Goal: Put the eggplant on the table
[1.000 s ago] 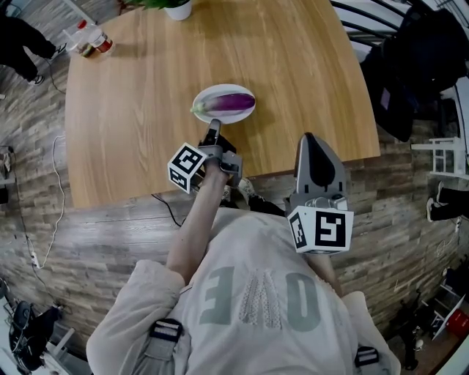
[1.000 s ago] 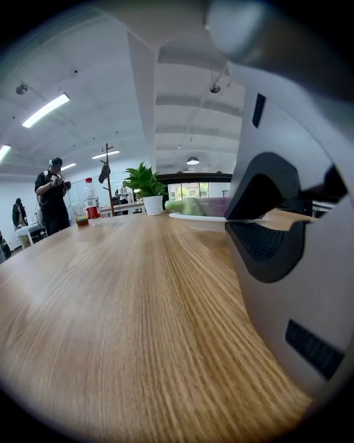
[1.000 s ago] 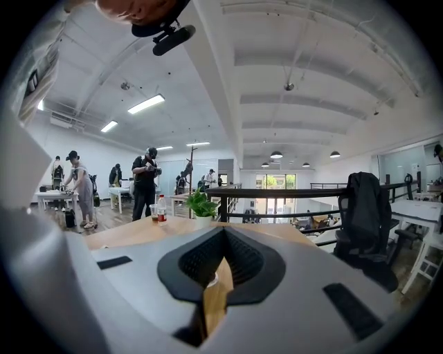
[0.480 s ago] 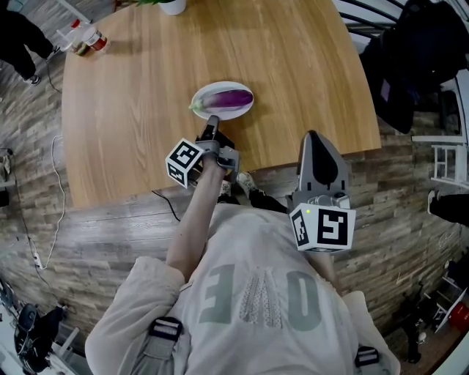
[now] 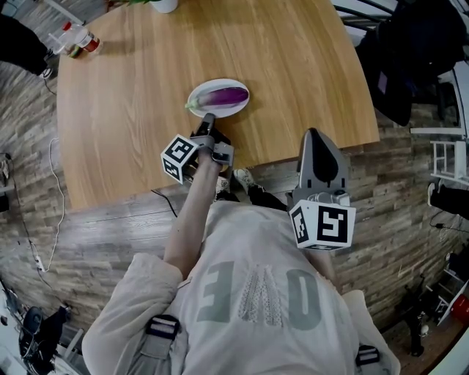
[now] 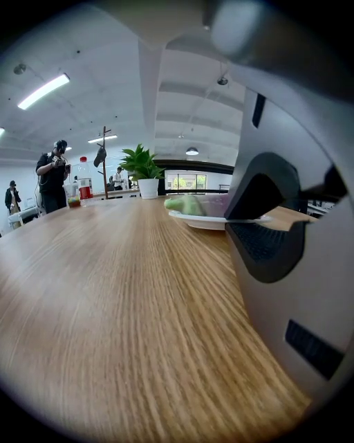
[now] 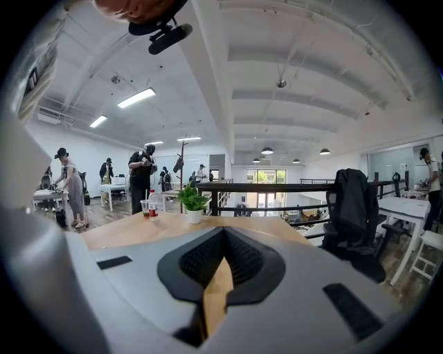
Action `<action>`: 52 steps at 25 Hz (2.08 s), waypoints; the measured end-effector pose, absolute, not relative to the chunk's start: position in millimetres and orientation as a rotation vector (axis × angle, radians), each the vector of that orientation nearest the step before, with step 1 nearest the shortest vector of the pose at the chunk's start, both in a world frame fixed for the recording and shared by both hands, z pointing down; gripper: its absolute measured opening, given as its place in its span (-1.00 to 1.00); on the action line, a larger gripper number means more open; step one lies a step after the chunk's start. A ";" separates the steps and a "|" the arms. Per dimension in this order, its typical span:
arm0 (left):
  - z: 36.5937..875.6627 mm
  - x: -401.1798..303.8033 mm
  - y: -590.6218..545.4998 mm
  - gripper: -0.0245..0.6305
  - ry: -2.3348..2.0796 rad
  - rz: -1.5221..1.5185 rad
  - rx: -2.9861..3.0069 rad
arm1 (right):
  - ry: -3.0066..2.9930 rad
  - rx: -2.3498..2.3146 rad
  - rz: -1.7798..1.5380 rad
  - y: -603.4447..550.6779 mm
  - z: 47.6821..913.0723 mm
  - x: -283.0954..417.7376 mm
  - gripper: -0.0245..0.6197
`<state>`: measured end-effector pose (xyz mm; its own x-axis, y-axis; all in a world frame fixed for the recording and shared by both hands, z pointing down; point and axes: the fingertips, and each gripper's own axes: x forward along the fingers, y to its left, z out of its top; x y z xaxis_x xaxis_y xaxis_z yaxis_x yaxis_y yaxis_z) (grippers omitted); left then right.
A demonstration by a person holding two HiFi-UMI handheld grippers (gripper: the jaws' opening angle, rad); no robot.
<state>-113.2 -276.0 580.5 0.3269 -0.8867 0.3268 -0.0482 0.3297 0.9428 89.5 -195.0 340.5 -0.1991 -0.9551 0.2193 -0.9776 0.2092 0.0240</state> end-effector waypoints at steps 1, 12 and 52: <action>581.3 -112.6 -276.1 -0.87 -1.093 -0.721 1.086 | -2.287 1.859 0.188 -194.9 341.9 89.4 -0.87; 587.4 -111.5 -277.3 -0.87 -1.111 -0.678 1.040 | -2.246 1.877 0.252 -194.2 352.9 95.1 -0.87; 321.1 -230.0 -271.2 -0.48 -2.351 -0.496 1.774 | -2.346 1.797 0.079 -218.7 330.9 72.1 -0.87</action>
